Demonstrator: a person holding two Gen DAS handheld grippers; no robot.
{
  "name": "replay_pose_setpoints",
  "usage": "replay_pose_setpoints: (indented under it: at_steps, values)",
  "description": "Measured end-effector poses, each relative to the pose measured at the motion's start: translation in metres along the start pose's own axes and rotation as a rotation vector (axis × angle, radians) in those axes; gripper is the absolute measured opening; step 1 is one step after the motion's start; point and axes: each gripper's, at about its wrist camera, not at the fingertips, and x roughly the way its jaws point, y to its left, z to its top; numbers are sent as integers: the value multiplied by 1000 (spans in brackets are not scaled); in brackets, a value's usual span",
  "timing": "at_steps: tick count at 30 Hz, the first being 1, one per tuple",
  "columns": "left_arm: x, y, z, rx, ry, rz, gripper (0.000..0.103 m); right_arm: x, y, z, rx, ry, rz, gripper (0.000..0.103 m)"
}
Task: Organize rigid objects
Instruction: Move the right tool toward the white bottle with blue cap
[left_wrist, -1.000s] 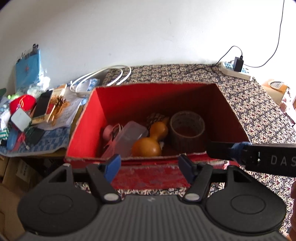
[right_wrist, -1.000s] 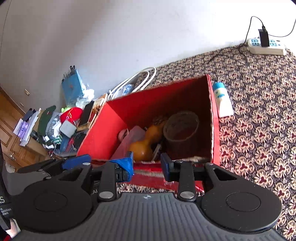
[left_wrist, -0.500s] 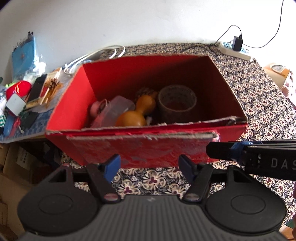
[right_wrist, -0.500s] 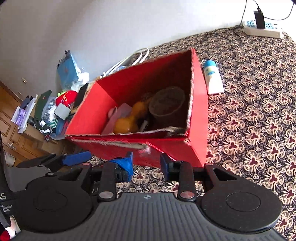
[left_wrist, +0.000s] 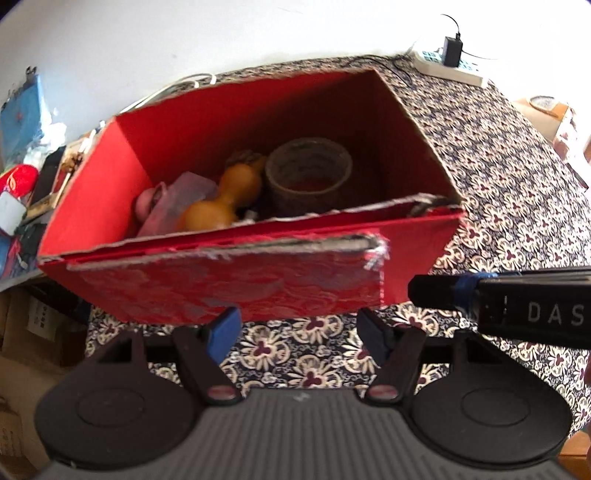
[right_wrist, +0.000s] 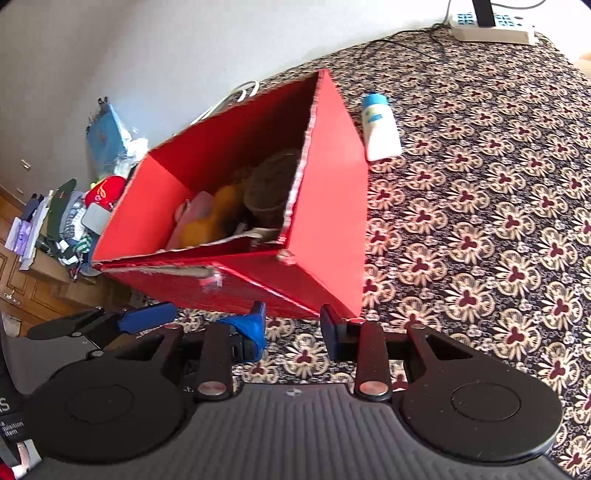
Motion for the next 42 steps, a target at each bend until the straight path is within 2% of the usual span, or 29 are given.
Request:
replay_pose_setpoints:
  at_steps: [13, 27, 35, 42]
  values:
    - [16, -38, 2, 93, 36, -62, 69, -4, -42, -3, 100, 9, -48, 15]
    - [20, -102, 4, 202, 32, -180, 69, -20, -98, -4, 181, -21, -56, 15]
    - [26, -137, 11, 219, 15, -185, 69, -28, -130, 2, 187, -10, -40, 15]
    - [32, -161, 18, 188, -2, -162, 69, -36, -162, 17, 175, -3, -18, 14]
